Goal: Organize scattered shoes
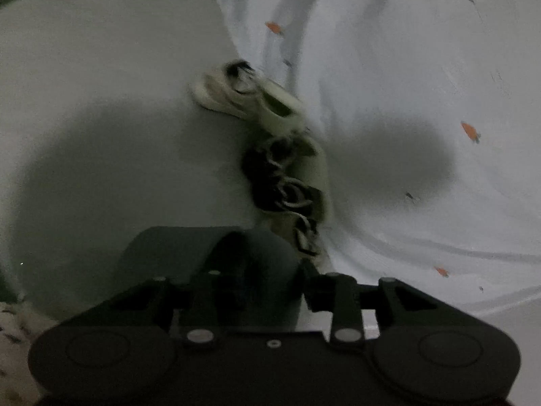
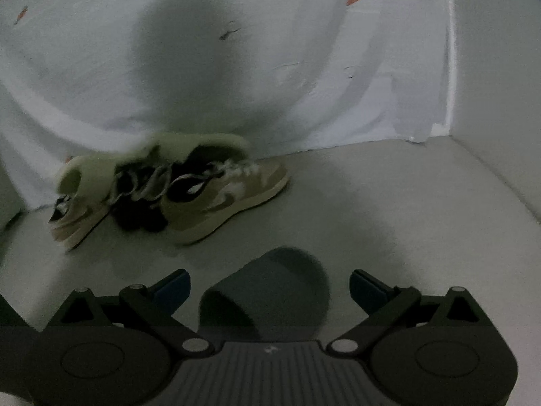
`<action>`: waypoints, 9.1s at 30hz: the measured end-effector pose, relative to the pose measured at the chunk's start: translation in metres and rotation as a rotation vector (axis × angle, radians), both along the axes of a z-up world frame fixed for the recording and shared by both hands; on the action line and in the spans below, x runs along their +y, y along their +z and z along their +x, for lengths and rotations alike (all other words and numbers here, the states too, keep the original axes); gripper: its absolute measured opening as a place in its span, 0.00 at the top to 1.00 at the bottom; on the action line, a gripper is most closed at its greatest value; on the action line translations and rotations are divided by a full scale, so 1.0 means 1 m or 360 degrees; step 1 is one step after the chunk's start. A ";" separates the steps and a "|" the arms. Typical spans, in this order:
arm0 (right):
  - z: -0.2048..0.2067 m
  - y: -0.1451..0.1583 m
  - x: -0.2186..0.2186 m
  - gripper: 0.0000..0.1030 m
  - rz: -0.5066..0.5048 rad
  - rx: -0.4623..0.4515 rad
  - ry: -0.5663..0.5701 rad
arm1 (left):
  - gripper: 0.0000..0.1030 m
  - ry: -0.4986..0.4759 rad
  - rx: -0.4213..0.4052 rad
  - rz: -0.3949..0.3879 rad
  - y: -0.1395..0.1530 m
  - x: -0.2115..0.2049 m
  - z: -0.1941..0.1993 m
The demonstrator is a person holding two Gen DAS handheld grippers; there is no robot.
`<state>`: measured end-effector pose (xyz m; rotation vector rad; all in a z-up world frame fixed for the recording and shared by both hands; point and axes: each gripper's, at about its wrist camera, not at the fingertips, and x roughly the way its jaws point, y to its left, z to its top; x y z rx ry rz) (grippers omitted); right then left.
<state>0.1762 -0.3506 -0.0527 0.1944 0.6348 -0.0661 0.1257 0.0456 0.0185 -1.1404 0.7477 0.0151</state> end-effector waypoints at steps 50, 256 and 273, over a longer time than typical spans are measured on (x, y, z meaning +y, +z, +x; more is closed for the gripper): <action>0.034 -0.013 -0.022 0.03 -0.0001 0.0148 -0.0145 | 0.84 -0.1364 0.0012 0.0818 -0.154 -0.098 0.138; -0.073 -0.060 0.476 0.12 -0.1164 -0.0554 0.2299 | 0.29 0.0150 0.0090 0.1011 -0.103 0.286 -0.088; -0.061 -0.038 0.519 0.31 -0.0217 0.0238 0.1665 | 0.29 0.0126 0.0058 0.1064 -0.106 0.300 -0.074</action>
